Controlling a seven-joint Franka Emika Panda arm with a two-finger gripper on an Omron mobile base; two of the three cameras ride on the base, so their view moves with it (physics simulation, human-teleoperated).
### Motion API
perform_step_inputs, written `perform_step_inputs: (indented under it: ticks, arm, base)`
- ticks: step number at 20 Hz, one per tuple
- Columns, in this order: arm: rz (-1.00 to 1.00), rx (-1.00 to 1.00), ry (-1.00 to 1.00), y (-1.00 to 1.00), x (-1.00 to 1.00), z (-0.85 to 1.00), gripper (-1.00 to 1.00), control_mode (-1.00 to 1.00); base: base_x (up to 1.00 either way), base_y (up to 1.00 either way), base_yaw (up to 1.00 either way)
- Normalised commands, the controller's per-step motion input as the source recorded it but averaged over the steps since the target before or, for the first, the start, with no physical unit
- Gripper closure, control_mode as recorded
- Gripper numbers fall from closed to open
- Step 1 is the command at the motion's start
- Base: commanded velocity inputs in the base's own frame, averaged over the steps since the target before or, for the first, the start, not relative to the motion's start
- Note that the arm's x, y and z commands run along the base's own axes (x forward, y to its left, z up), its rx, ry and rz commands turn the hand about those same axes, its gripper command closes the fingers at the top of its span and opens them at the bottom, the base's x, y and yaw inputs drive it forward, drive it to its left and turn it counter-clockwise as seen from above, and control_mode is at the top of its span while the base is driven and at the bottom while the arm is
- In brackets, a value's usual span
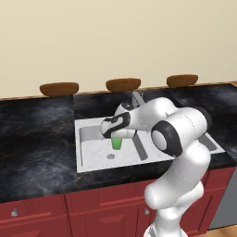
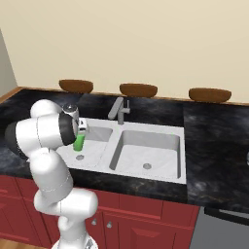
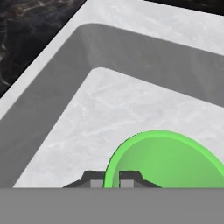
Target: Place the cup in the left basin and the teapot in the right basin of the sink.
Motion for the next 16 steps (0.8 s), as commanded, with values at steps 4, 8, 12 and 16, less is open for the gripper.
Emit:
perform_step_inputs:
  ticks: [4,8,12,16]
  arm:
    - [0.0,0.0,0.0,0.0,0.19,-0.25,1.0,-1.0]
    - [0.0,0.0,0.0,0.0,0.2,-0.27,1.0,-1.0]
    - [0.0,0.0,0.0,0.0,0.19,-0.21,1.0,-1.0]
    - [0.0,0.0,0.0,0.0,0.14,-0.19,1.0,-1.0]
  base:
    - [0.0,0.0,0.0]
    - [0.0,0.0,0.0]
    - [0.0,0.0,0.0]
    - [0.0,0.0,0.0]
